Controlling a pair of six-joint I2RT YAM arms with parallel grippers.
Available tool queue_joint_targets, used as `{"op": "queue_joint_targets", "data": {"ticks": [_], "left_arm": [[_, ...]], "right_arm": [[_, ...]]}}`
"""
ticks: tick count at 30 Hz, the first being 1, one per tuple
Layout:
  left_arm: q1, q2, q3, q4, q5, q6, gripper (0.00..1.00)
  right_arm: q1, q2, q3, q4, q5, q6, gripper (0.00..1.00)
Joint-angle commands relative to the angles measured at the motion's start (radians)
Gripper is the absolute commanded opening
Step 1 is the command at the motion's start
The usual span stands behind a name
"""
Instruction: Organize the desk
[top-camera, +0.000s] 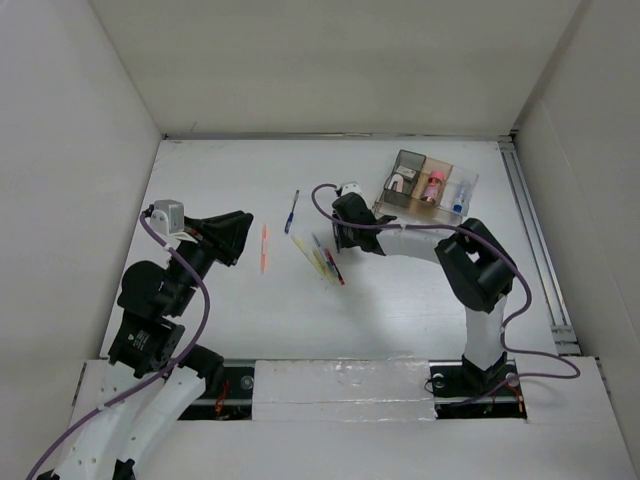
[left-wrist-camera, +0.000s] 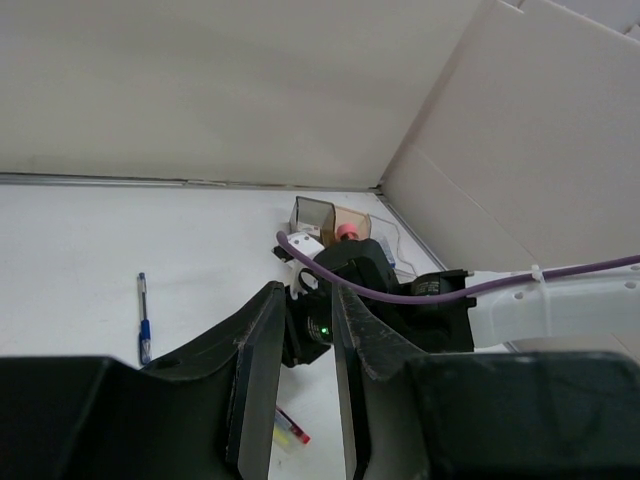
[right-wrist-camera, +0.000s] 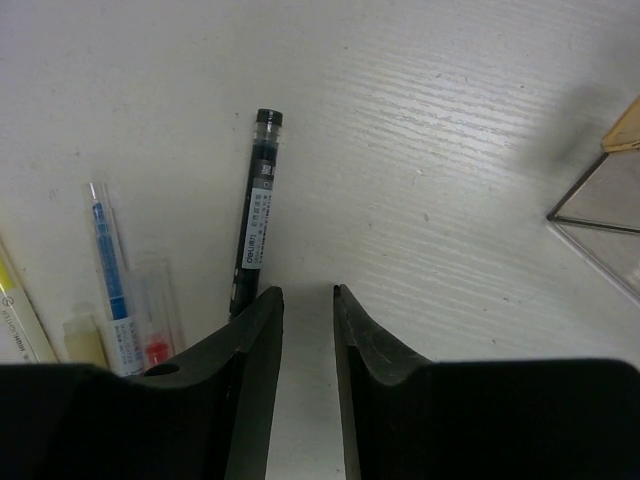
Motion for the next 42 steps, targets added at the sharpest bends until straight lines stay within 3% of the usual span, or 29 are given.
{"op": "queue_joint_targets", "data": {"ticks": [1, 9, 11, 18, 25, 27, 28, 31, 35, 42], "left_arm": [[0.004, 0.011, 0.01, 0.037, 0.018, 0.004, 0.22], [0.004, 0.004, -0.001, 0.045, 0.024, 0.002, 0.23], [0.004, -0.001, -0.001, 0.048, 0.013, 0.002, 0.23], [0.004, -0.004, 0.002, 0.042, 0.007, 0.002, 0.23], [0.004, 0.001, 0.007, 0.04, 0.014, 0.002, 0.23], [0.004, -0.002, 0.001, 0.042, 0.018, 0.004, 0.23], [0.004, -0.008, -0.002, 0.045, 0.015, 0.002, 0.23], [0.004, -0.002, 0.004, 0.042, 0.01, 0.002, 0.23], [0.004, -0.008, -0.002, 0.043, 0.018, 0.002, 0.23], [0.004, -0.015, -0.001, 0.043, 0.01, 0.004, 0.23]], "right_arm": [[0.012, -0.027, 0.02, 0.011, -0.001, 0.022, 0.32], [0.051, -0.103, -0.031, 0.08, 0.007, -0.01, 0.33], [0.051, -0.084, -0.006, 0.06, -0.019, -0.014, 0.38], [0.051, 0.001, 0.018, 0.057, -0.054, -0.001, 0.38], [0.042, 0.032, 0.029, 0.056, -0.06, -0.002, 0.25], [0.042, 0.03, 0.031, 0.057, -0.068, -0.004, 0.19], [0.042, 0.026, 0.027, 0.06, -0.065, -0.002, 0.11], [0.016, -0.034, -0.002, 0.08, -0.057, -0.005, 0.0], [-0.07, -0.189, -0.081, 0.161, -0.092, 0.022, 0.0], [-0.227, -0.425, -0.33, 0.396, -0.108, 0.252, 0.0]]}}
